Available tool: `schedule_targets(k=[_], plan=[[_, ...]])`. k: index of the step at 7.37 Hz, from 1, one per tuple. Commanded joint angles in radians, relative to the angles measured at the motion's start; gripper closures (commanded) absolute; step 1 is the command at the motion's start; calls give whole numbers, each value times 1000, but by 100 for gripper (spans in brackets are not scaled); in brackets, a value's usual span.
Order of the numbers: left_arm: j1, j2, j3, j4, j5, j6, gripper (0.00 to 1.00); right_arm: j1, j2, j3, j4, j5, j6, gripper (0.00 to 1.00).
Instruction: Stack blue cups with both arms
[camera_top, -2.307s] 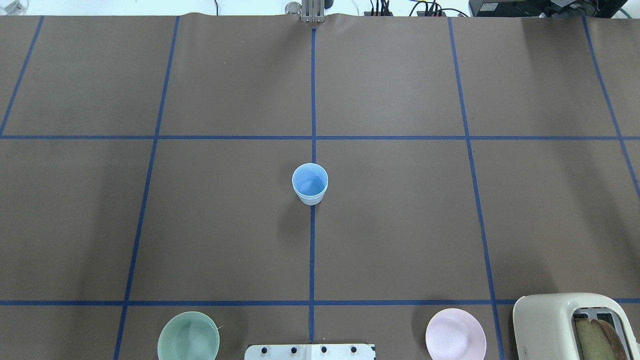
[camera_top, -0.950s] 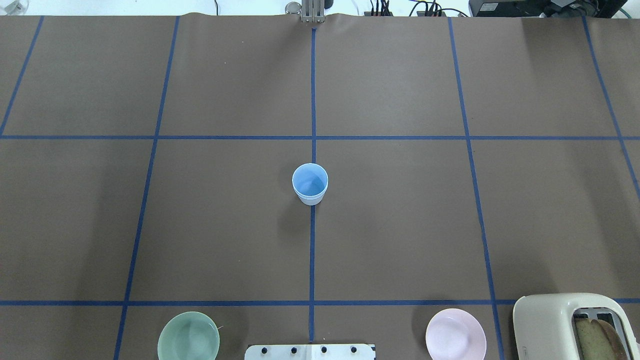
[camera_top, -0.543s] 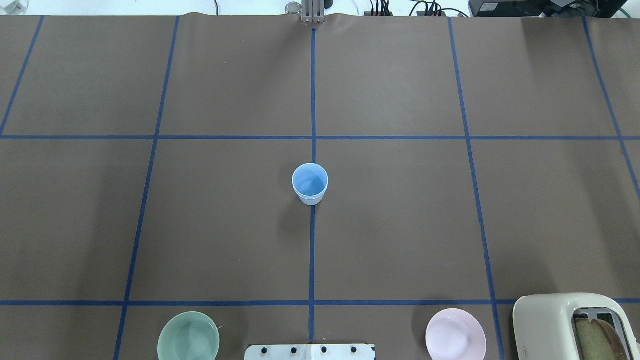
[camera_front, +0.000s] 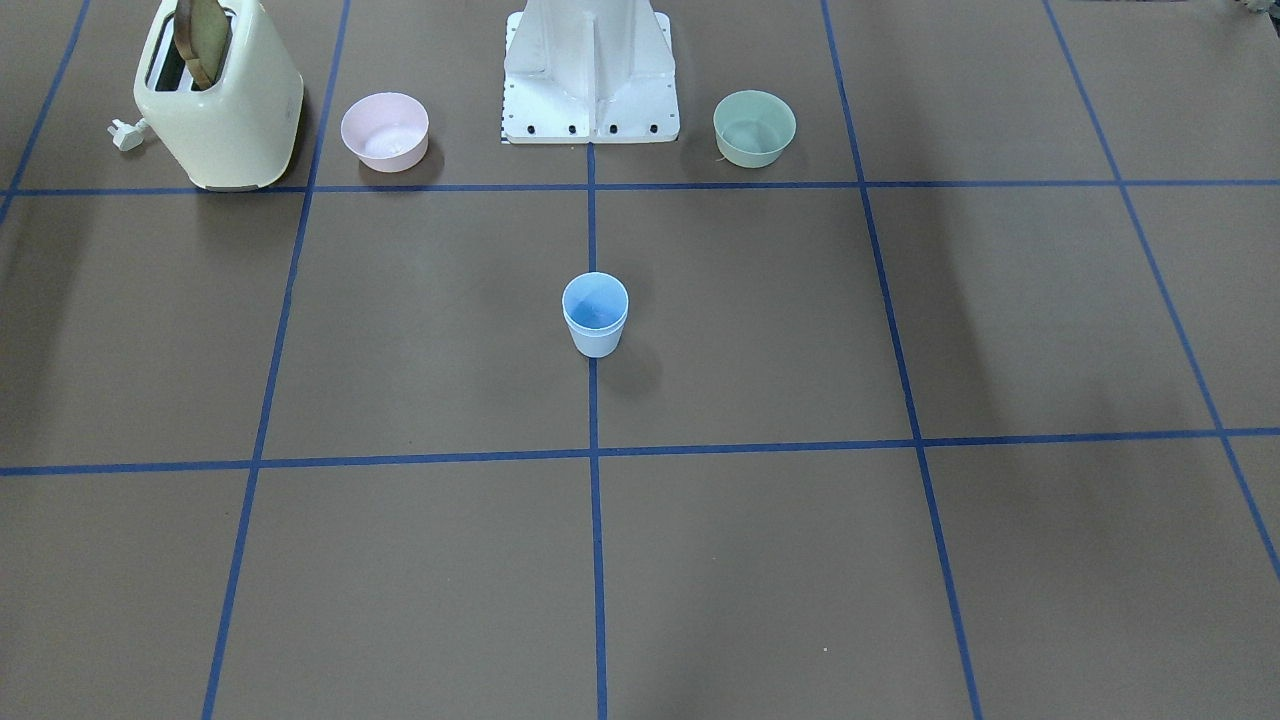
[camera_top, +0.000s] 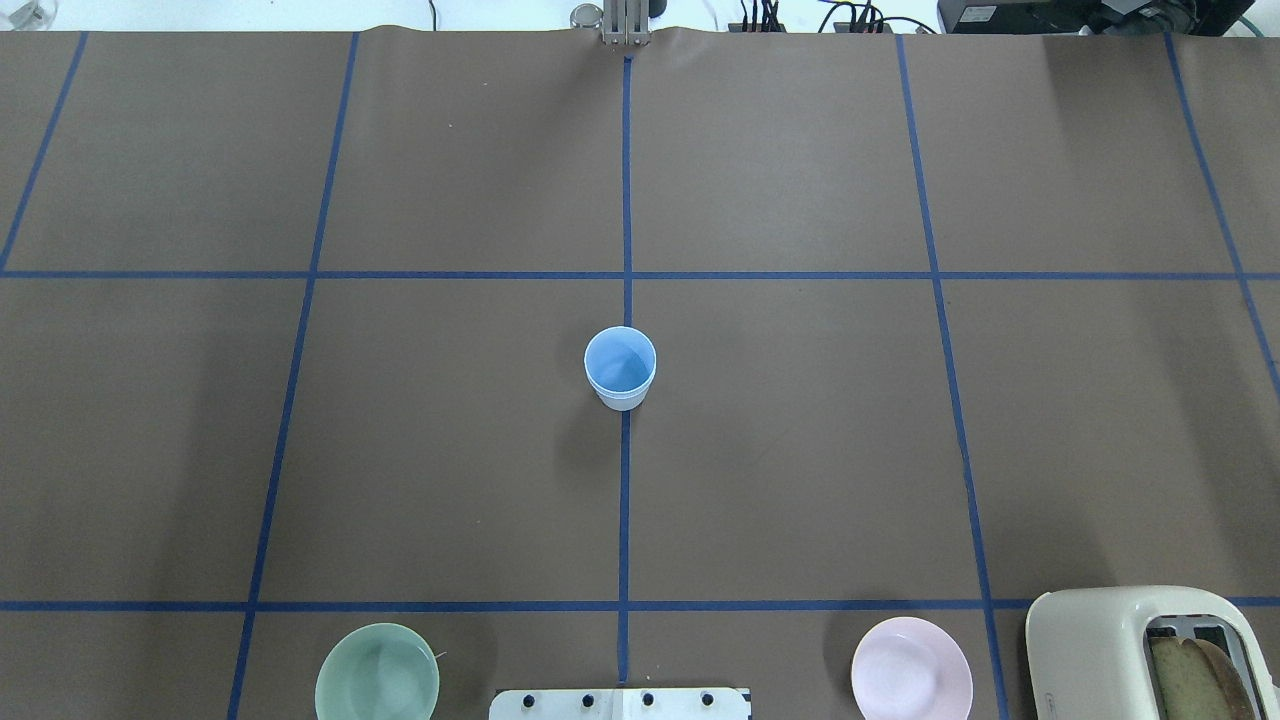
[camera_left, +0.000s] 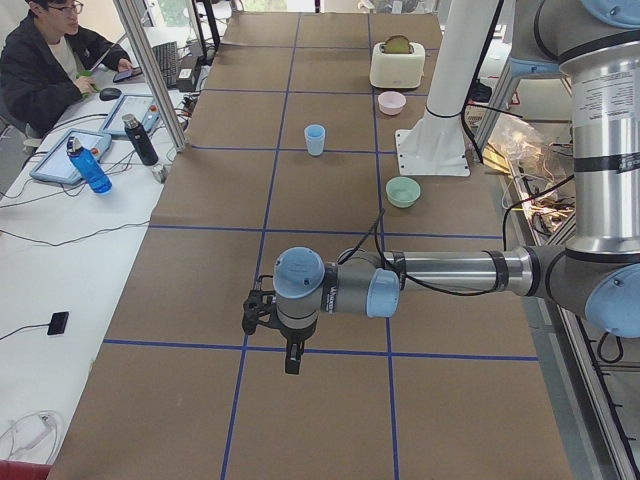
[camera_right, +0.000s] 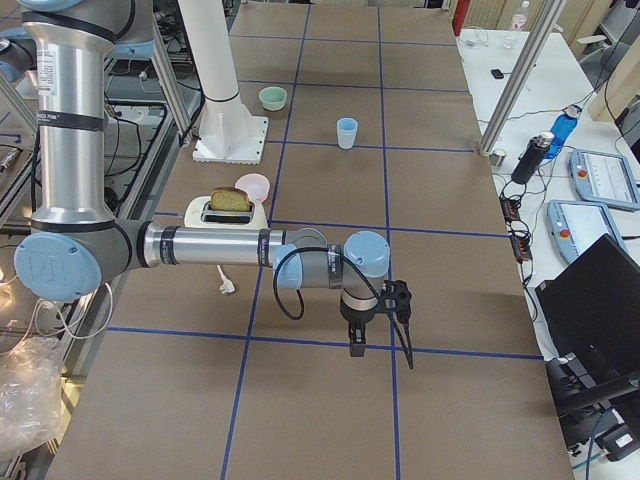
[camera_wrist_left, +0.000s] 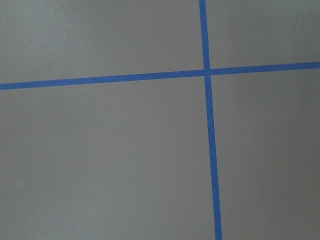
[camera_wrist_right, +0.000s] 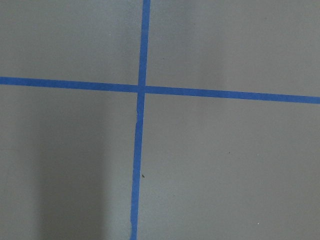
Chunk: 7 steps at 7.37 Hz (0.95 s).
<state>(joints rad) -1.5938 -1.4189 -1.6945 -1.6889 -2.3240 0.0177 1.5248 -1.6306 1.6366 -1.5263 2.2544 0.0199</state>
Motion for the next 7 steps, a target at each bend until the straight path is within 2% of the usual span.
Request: schedule_targets(k=[1,7], plan=[[0,0,-1,0,0,-1,2,-2,0,-1,0,1,0,0],[0,0,-1,0,0,-1,2,-14,20,-1,-3,-1,0,0]])
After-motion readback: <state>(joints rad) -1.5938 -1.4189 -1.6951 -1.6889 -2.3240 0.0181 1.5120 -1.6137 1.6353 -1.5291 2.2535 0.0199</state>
